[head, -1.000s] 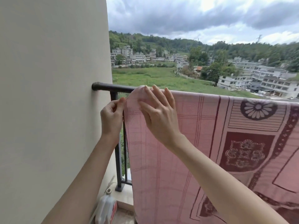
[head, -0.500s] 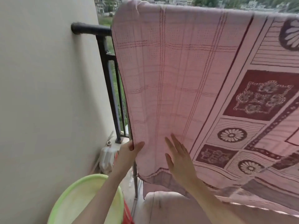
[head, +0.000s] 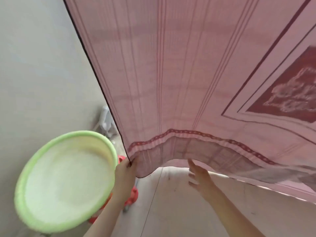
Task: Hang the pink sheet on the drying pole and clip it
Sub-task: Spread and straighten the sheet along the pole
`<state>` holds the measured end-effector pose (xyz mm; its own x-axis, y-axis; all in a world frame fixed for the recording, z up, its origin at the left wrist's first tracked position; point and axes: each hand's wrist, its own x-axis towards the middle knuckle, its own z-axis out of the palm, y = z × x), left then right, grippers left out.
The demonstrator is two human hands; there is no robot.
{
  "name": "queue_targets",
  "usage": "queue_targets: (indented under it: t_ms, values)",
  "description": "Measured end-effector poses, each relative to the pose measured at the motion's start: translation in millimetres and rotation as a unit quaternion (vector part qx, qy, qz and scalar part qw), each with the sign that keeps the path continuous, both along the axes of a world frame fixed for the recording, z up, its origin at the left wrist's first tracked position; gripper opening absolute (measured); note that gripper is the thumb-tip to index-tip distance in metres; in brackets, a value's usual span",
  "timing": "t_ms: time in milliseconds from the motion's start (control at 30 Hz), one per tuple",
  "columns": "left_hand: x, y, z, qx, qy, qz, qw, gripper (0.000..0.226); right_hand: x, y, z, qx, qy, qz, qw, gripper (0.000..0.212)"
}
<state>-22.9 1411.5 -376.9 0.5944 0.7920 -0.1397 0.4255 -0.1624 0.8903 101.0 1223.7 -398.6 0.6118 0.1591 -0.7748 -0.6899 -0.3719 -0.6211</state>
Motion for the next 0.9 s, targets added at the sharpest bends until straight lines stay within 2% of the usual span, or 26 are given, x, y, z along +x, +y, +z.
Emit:
queue_targets:
  t_ms: [100, 233, 333, 367, 400, 467, 500, 600, 667, 833, 900]
  values:
    - [-2, -2, -62, 0.001, -0.033, 0.025, 0.999, 0.044, -9, -4, -62, 0.108, 0.089, -0.098, 0.985, 0.044]
    - [13, 8, -136, -0.039, -0.088, 0.057, 0.994, 0.032, 7, 8, -117, 0.26, 0.019, -0.142, 0.955, 0.069]
    - [28, 17, -168, -0.052, -0.158, 0.05, 0.985, 0.029, 24, 16, -144, 0.318, -0.083, -0.121, 0.937, 0.041]
    - [35, 20, -176, -0.047, -0.176, 0.036, 0.983, 0.026, 31, 17, -153, 0.335, -0.108, -0.115, 0.929, 0.042]
    - [42, 24, -182, -0.045, -0.194, 0.025, 0.98, 0.026, 37, 20, -159, 0.361, -0.123, -0.127, 0.916, 0.043]
    - [56, 32, -196, -0.031, -0.232, 0.006, 0.972, 0.023, 49, 23, -172, 0.415, -0.136, -0.148, 0.887, 0.024]
    - [62, 34, -203, -0.02, -0.255, 0.004, 0.967, 0.02, 54, 26, -178, 0.419, -0.15, -0.155, 0.882, 0.012]
    - [77, 42, -233, 0.034, -0.3, 0.017, 0.953, 0.027, 67, 33, -208, 0.415, -0.202, -0.147, 0.875, 0.016]
    - [85, 45, -263, 0.03, -0.309, 0.023, 0.95, 0.028, 71, 35, -235, 0.428, -0.218, -0.147, 0.865, 0.017]
    - [99, 50, -336, 0.052, -0.251, 0.014, 0.967, 0.028, 73, 30, -302, 0.424, -0.227, -0.168, 0.861, 0.006]
    - [98, 53, -359, 0.06, -0.241, 0.023, 0.968, 0.038, 67, 30, -327, 0.409, -0.225, -0.163, 0.869, 0.004]
